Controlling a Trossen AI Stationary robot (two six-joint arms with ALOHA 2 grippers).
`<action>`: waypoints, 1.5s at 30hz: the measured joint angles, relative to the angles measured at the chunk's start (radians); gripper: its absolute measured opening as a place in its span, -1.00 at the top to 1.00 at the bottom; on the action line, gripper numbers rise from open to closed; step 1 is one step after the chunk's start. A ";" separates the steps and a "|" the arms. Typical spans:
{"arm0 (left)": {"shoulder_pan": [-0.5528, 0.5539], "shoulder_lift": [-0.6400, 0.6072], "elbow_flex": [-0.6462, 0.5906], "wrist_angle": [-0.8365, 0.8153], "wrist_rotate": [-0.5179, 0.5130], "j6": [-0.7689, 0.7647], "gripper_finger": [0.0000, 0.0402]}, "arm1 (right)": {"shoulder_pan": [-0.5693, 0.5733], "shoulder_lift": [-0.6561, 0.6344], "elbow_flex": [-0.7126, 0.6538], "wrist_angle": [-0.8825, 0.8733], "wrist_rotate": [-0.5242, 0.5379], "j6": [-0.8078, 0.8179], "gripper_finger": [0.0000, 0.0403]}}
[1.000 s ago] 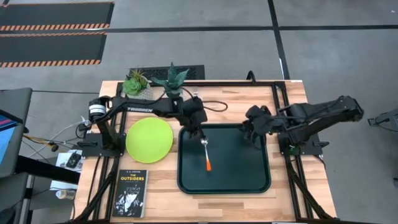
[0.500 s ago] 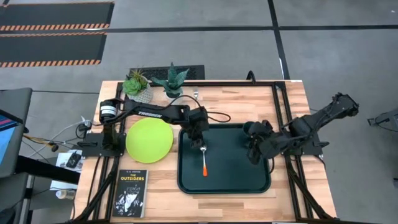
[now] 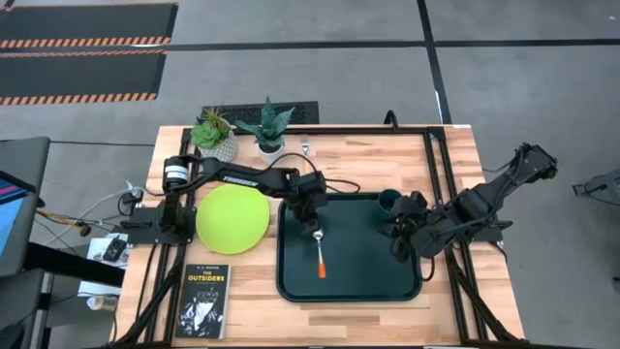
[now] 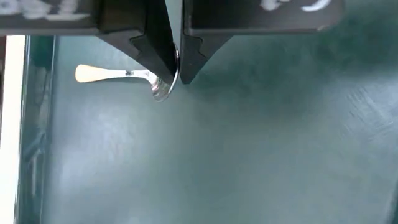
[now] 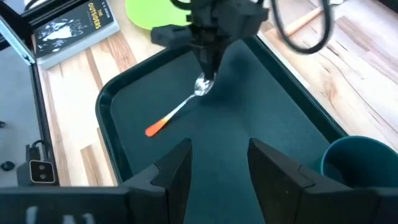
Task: Pick and place plate/cup/fork/spoon on tray
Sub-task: Put the orange white spoon on the left side of the black tray
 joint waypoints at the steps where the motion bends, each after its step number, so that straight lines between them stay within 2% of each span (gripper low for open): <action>1: 0.002 0.001 0.000 -0.009 -0.003 -0.001 1.00 | 0.000 0.001 0.000 -0.001 0.000 0.000 0.11; 27: -0.001 0.000 0.000 -0.081 -0.034 0.126 1.00 | 0.000 0.001 0.000 -0.020 0.003 0.000 0.13; 45: -0.001 0.000 -0.001 -0.080 -0.057 0.142 0.86 | 0.000 0.001 0.000 -0.020 0.002 0.000 0.14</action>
